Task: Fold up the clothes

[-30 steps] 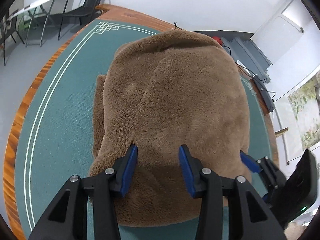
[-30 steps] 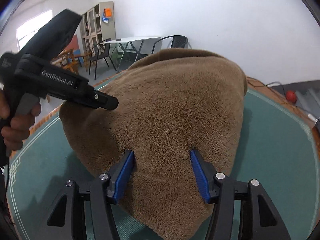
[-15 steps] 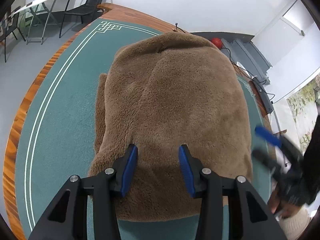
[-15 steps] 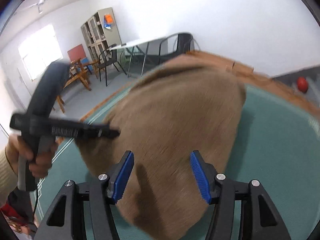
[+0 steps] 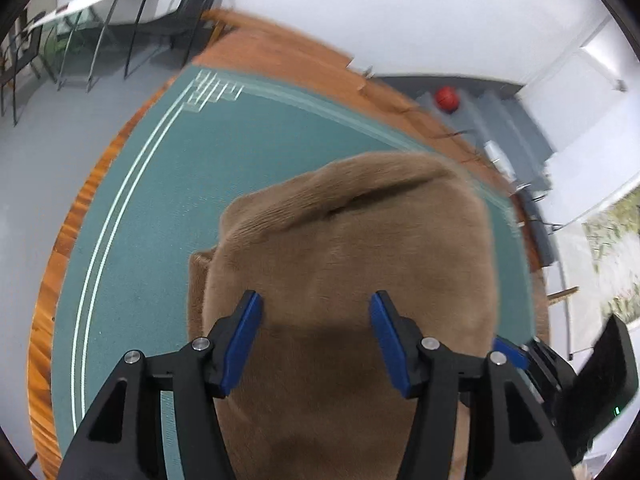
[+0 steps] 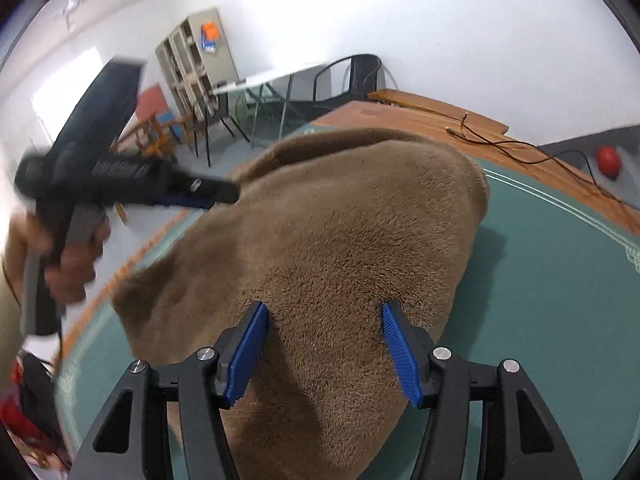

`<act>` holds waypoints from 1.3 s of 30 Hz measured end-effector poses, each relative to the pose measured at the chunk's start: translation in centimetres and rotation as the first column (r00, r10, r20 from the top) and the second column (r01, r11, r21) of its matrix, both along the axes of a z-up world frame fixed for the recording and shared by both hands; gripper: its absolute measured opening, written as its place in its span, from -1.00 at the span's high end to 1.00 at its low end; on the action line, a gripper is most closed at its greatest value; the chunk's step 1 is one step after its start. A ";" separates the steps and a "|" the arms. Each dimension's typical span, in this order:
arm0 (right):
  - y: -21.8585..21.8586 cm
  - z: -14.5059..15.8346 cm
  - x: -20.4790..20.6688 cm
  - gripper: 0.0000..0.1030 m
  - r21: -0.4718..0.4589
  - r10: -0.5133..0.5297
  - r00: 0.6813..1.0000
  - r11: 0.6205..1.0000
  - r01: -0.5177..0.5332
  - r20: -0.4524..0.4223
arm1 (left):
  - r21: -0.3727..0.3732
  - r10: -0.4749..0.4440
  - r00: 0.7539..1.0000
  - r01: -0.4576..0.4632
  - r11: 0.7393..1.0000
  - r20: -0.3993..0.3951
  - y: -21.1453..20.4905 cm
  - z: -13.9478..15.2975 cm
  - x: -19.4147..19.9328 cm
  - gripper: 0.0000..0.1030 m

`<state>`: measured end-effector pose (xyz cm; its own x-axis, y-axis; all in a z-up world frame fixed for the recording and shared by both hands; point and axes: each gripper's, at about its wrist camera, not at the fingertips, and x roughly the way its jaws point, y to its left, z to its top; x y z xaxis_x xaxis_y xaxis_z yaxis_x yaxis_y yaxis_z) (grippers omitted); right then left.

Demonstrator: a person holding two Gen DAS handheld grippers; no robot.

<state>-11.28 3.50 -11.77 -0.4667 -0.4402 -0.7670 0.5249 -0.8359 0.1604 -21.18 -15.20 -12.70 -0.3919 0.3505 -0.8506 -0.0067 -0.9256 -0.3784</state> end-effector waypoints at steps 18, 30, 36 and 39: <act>1.8 -0.8 -1.1 -0.25 -0.066 -0.046 0.995 0.996 0.052 0.083 | -0.027 -0.007 0.999 0.008 1.000 0.037 -1.8 -1.0 1.6 -0.31; 7.0 -1.1 -1.0 -0.59 -0.142 -0.258 0.947 0.947 0.287 0.193 | -0.227 -0.018 0.999 0.009 0.974 -0.036 -2.2 0.1 6.5 -0.60; 6.9 -1.3 -1.6 -0.59 -0.171 -0.235 0.946 0.946 0.275 0.222 | -0.230 -0.019 0.999 0.010 0.973 -0.035 -2.4 -0.5 6.6 -0.66; 7.1 -1.8 -2.3 -0.59 -0.223 -0.227 0.936 0.931 0.290 0.270 | -0.216 -0.020 1.000 0.015 0.976 -0.020 -2.7 -1.3 5.8 -0.79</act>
<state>-13.62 10.55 -13.53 -0.4106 -0.5241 -0.7461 0.2168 -0.8510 0.4784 -15.35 -17.92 -14.04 -0.4071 0.1663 -0.8981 -0.0294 -0.9852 -0.1690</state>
